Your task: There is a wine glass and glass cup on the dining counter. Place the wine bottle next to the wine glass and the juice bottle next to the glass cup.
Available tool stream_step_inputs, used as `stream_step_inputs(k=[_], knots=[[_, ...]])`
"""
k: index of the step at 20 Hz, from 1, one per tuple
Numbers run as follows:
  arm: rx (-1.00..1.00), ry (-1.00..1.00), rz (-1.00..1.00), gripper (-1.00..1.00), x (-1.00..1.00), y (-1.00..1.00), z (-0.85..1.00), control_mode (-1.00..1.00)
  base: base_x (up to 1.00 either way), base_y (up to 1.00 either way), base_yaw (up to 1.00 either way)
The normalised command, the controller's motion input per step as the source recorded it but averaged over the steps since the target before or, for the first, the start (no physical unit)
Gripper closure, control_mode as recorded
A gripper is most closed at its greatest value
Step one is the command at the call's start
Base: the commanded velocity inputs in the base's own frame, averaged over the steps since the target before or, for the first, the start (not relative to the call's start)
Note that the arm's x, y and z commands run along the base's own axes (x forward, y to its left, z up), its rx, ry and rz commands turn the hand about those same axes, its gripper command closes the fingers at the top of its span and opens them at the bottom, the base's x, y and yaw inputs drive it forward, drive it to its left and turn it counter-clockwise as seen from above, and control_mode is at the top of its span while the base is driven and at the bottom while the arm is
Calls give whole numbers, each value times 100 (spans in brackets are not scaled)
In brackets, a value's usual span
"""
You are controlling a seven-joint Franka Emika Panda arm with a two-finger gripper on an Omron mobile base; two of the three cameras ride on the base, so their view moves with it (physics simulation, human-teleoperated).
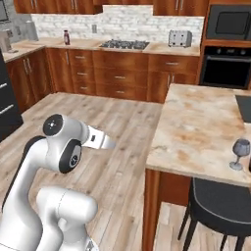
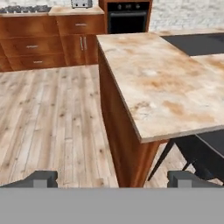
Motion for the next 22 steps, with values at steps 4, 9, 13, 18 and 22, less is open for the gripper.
stream_step_inputs(k=[4, 9, 13, 18, 22], knots=[[0, 0, 0, -100, 0, 0, 0, 100, 16, 30, 50], [0, 0, 0, -100, 0, 0, 0, 100, 74, 11, 14], [0, 0, 0, -100, 0, 0, 0, 100, 92, 0, 7], [0, 0, 0, -100, 0, 0, 0, 100, 92, -1, 6], [0, 0, 0, -100, 0, 0, 0, 100, 94, -1, 3]])
